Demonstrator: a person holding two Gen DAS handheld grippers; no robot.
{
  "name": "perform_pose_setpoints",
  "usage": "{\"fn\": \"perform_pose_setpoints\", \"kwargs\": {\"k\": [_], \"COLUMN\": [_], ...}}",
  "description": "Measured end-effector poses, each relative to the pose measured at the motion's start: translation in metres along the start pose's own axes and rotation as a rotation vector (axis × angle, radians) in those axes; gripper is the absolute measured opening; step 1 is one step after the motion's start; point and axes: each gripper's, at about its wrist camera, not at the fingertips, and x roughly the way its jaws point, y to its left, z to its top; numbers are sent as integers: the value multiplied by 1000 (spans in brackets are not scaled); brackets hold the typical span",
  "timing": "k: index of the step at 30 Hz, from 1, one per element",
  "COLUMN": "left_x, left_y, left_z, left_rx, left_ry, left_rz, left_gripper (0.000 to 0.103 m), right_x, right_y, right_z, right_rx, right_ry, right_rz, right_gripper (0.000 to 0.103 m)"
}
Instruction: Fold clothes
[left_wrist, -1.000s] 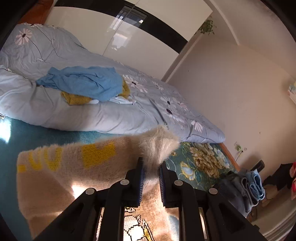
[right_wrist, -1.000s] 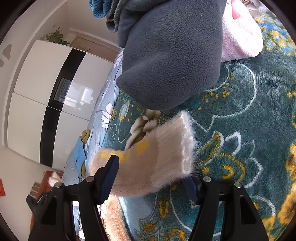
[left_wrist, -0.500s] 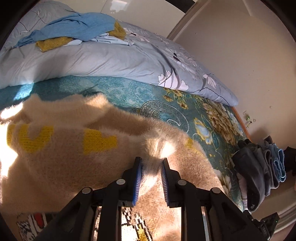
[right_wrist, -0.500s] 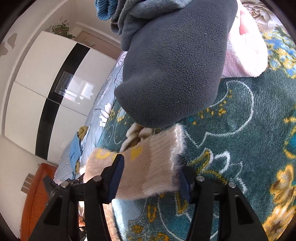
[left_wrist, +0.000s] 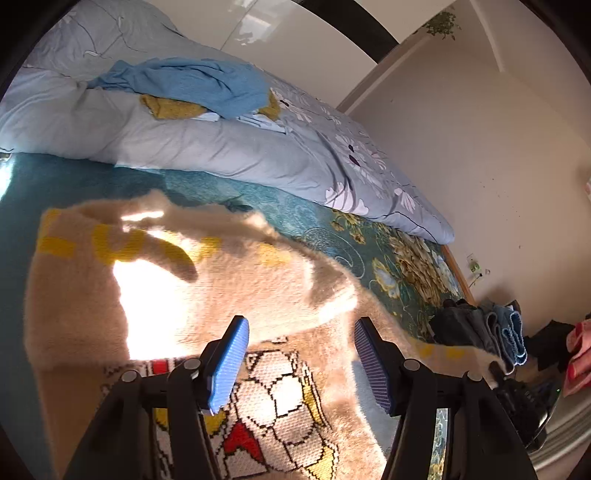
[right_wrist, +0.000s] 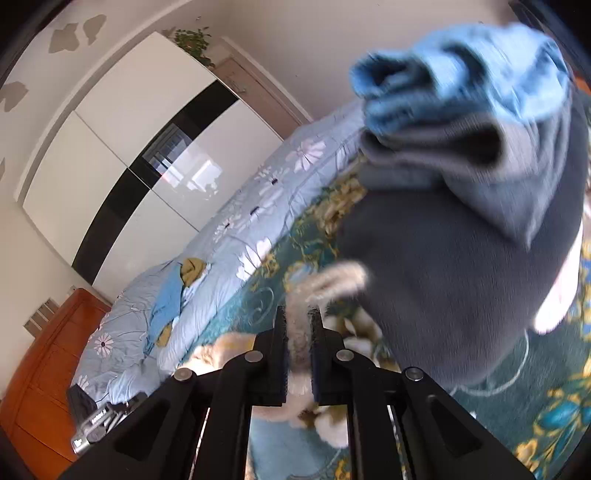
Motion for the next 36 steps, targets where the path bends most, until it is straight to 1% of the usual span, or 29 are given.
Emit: {"fn": "perform_pose_setpoints", "kwargs": {"k": [3, 5, 7, 9, 11, 13, 18, 22, 25, 29, 33, 36], "left_x": [-28, -47, -64, -79, -92, -102, -126, -139, -147, -147, -140, -135], "left_y": [32, 51, 69, 86, 101, 114, 145, 166, 180, 192, 193, 191], "left_z": [-6, -12, -18, -25, -31, -37, -51, -61, -68, -76, -78, -78], "left_rx": [-69, -114, -154, -193, -228, -255, -324, -374, -408, -437, -442, -438], "left_ry": [-45, -73, -98, -120, -135, -144, -167, -182, -192, -180, -155, -138], "left_rz": [16, 27, 34, 39, 42, 42, 52, 59, 61, 63, 58, 53], "left_gripper": [63, 63, 63, 64, 64, 64, 64, 64, 64, 64, 64, 64], "right_x": [-4, 5, 17, 36, 64, 93, 160, 193, 211, 232, 248, 252], "right_y": [33, 73, 110, 149, 189, 222, 273, 309, 325, 322, 306, 303], "right_z": [34, 49, 53, 44, 23, -7, -92, -151, -192, -242, -270, -275], "right_rx": [-99, -182, -252, -311, -372, -407, -388, -424, -452, -510, -496, -492], "right_ry": [-49, -52, -33, 7, 69, 151, 370, 481, 560, 647, 717, 726], "right_rz": [23, 55, 105, 156, 203, 254, 345, 384, 356, 267, 210, 205], "right_gripper": [9, 9, 9, 9, 9, 9, 9, 9, 9, 9, 10, 11]}}
